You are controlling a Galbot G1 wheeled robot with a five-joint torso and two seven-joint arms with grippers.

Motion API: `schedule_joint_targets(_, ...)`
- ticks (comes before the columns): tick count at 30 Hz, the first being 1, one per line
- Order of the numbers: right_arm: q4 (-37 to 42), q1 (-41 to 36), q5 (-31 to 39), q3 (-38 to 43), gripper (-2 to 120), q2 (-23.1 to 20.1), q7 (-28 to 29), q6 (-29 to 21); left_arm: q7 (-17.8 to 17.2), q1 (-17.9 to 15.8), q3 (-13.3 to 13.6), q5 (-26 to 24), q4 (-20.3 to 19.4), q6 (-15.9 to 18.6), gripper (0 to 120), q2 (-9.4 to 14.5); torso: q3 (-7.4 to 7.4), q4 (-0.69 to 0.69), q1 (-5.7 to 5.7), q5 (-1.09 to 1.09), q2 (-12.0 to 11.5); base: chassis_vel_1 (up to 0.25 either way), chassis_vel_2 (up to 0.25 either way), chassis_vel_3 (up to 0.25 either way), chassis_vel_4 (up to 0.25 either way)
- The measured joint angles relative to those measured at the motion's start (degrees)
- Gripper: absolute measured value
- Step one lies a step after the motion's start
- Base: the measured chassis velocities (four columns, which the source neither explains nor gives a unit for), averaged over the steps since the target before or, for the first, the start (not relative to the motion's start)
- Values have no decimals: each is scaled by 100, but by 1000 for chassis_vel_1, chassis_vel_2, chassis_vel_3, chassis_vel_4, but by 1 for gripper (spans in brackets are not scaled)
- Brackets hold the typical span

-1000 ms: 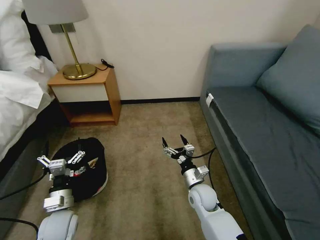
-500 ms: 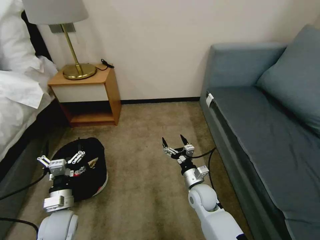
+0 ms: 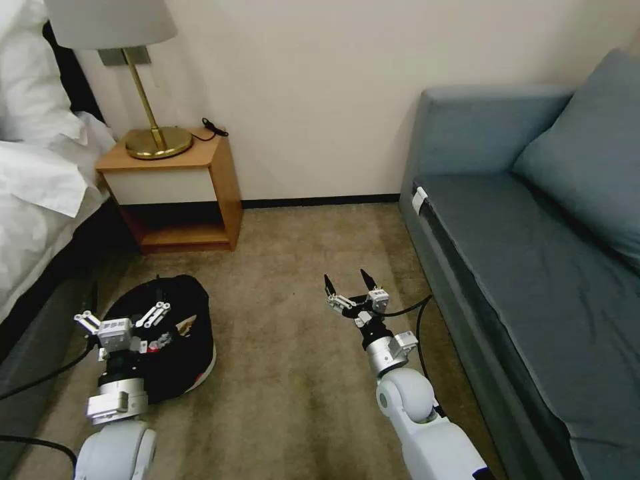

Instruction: Pick up the trash bin, then pick up the garbage on the floor and place it into the trash bin.

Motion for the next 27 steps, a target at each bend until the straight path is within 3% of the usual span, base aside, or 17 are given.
schedule_joint_targets(27, 0, 0, 0, 0, 100, 0, 0, 0, 0, 0, 0, 0, 0, 0, 100, 0, 0, 0, 0, 0, 0, 0, 0, 0, 0)
